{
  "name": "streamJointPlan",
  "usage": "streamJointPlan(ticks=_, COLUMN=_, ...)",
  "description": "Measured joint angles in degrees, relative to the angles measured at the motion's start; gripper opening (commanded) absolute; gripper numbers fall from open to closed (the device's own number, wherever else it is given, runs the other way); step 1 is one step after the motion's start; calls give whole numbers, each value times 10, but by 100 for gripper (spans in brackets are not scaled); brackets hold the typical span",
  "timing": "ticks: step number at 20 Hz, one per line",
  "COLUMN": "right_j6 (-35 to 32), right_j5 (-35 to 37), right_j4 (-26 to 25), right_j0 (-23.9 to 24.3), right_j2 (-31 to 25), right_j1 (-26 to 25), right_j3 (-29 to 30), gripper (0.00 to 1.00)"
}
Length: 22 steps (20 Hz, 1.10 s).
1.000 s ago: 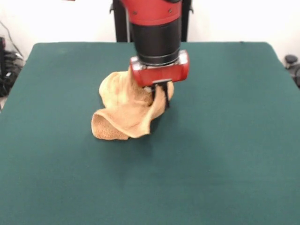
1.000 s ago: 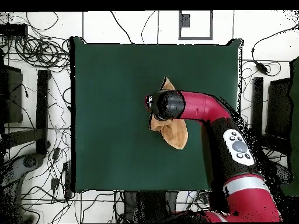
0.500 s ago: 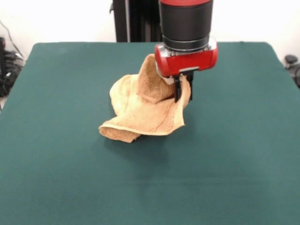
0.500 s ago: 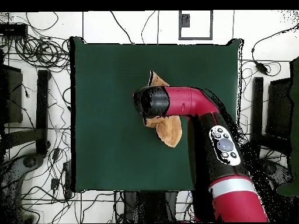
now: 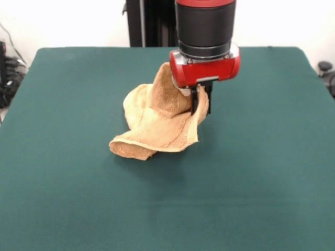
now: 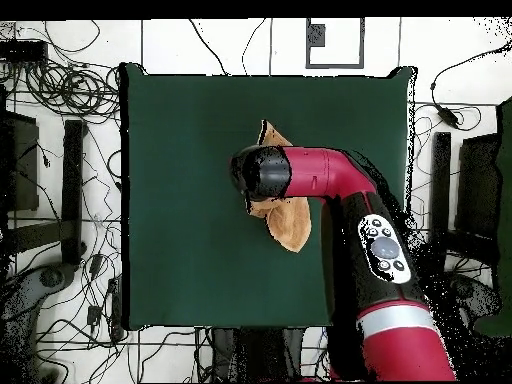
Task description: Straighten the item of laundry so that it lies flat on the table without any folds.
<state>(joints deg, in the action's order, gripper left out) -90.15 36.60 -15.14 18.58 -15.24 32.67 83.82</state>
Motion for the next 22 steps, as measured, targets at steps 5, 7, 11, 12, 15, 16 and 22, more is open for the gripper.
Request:
streamJointPlan(ticks=5, right_j6=0, right_j5=0, right_j4=0, right_j0=-13, right_j2=14, right_j1=-1, right_j3=-2, gripper=0)
streamJointPlan(ticks=7, right_j6=0, right_j5=0, right_j4=1, right_j0=-20, right_j2=18, right_j1=0, right_j3=-2, gripper=0)
streamJointPlan(ticks=11, right_j6=0, right_j5=0, right_j4=9, right_j0=-43, right_j2=30, right_j1=6, right_j3=-2, gripper=0)
streamJointPlan(ticks=12, right_j6=0, right_j5=0, right_j4=10, right_j0=-45, right_j2=31, right_j1=7, right_j3=-2, gripper=0)
streamJointPlan(ticks=15, right_j6=0, right_j5=0, right_j4=19, right_j0=-70, right_j2=45, right_j1=19, right_j3=-2, gripper=0)
streamJointPlan(ticks=16, right_j6=0, right_j5=0, right_j4=21, right_j0=-74, right_j2=47, right_j1=21, right_j3=-2, gripper=0)
streamJointPlan(ticks=22, right_j6=-3, right_j5=0, right_j4=59, right_j0=-129, right_j2=68, right_j1=35, right_j3=-1, gripper=0)
